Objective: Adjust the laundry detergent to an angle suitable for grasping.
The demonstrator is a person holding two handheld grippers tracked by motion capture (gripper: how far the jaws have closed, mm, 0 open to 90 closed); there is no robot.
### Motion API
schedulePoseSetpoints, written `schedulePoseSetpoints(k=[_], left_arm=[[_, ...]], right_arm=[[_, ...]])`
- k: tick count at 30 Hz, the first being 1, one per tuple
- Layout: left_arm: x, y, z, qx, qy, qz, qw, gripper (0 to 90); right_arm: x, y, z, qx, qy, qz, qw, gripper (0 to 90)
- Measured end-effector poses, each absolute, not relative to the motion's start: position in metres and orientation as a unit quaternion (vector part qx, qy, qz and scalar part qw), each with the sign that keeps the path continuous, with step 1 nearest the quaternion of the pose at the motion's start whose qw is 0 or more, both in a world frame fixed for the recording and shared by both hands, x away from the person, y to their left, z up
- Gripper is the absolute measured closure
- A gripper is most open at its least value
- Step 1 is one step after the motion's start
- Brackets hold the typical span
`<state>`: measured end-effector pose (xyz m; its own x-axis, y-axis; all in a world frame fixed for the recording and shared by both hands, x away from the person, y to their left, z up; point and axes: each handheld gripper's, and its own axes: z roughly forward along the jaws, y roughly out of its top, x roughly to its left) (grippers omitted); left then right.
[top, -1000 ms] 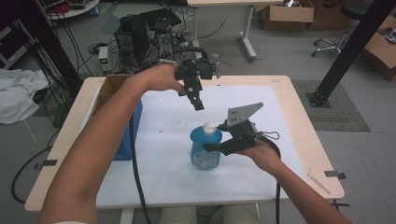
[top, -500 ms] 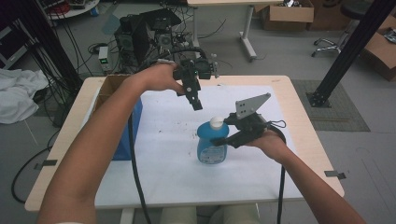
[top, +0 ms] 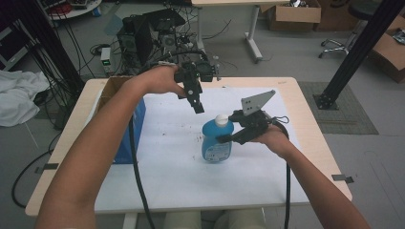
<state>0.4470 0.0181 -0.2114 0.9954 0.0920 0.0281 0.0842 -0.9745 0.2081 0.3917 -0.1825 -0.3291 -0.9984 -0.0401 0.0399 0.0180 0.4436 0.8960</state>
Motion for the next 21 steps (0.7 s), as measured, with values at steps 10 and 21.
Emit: schedulePoseSetpoints(k=[10, 21], left_arm=[[0.447, 0.019, -0.212, 0.993, 0.046, 0.019, 0.103, 20.6], [0.448, 0.019, -0.213, 0.994, 0.047, 0.017, 0.102, 20.7]], right_arm=[[0.397, -0.177, -0.342, 0.006, -0.861, -0.508, 0.031, 44.6], [0.399, -0.178, -0.354, -0.002, -0.860, -0.509, 0.036, 44.3]])
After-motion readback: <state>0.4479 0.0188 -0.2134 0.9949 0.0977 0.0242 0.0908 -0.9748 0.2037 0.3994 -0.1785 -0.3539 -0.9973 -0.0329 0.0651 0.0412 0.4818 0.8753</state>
